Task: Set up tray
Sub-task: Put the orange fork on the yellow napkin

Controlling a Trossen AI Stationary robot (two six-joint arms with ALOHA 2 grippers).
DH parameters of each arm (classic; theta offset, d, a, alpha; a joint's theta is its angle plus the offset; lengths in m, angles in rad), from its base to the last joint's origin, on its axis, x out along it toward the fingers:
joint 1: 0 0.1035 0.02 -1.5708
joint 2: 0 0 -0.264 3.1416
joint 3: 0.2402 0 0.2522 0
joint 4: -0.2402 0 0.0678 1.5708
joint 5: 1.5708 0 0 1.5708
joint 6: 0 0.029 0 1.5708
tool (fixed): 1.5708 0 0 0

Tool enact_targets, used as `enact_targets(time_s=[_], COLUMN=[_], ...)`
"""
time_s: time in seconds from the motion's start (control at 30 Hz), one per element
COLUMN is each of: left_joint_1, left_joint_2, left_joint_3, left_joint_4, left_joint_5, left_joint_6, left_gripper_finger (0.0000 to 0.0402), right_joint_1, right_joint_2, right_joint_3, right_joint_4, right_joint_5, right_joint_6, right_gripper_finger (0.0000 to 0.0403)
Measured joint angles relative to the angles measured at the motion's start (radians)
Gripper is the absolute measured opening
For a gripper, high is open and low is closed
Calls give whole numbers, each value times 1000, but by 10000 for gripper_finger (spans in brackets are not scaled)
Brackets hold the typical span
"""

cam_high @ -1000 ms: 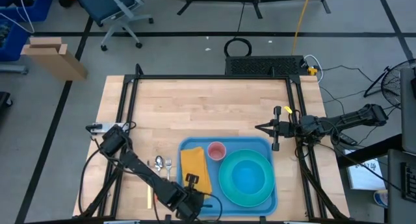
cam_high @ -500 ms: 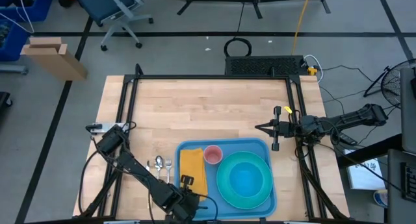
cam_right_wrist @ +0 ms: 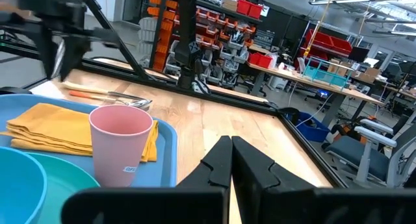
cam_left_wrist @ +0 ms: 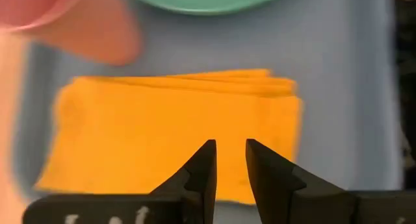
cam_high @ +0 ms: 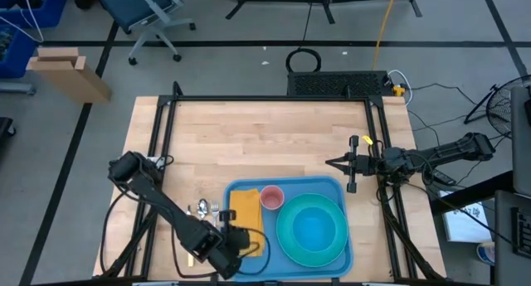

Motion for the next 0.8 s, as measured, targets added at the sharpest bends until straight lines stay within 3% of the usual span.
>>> enact_targets(time_s=[0.1, 0.27, 0.4, 0.47, 0.6, 0.67, 0.73, 0.8], left_joint_1=[-18, -66, -57, -35, 93, 193, 292, 371], left_joint_2=[0, -13, -119, -200, -378, -436, -467, -497], left_joint_3=[0, -57, -200, -318, -567, -673, -748, -778], left_joint_4=[-65, 43, 215, 342, 766, 957, 1074, 1074], left_joint_5=[-108, -213, -247, -257, -210, -131, -78, -85], left_joint_6=[-66, 49, 111, 172, 378, 416, 372, 275], left_gripper_finger=[87, 64, 11, 7, 4, 4, 8, 7], right_joint_1=[0, 0, 0, 0, 0, 0, 0, 0], right_joint_2=[0, 0, 0, 0, 0, 0, 2, 3], right_joint_3=[0, 0, 0, 0, 0, 0, 0, 0], right_joint_4=[0, 0, 0, 4, 6, 6, 6, 8], right_joint_5=[0, -1, -2, -4, -4, -4, -5, -4], right_joint_6=[0, 0, -16, -28, -30, -28, -27, -30], right_gripper_finger=[0, 0, 0, 0, 0, 0, 0, 0])
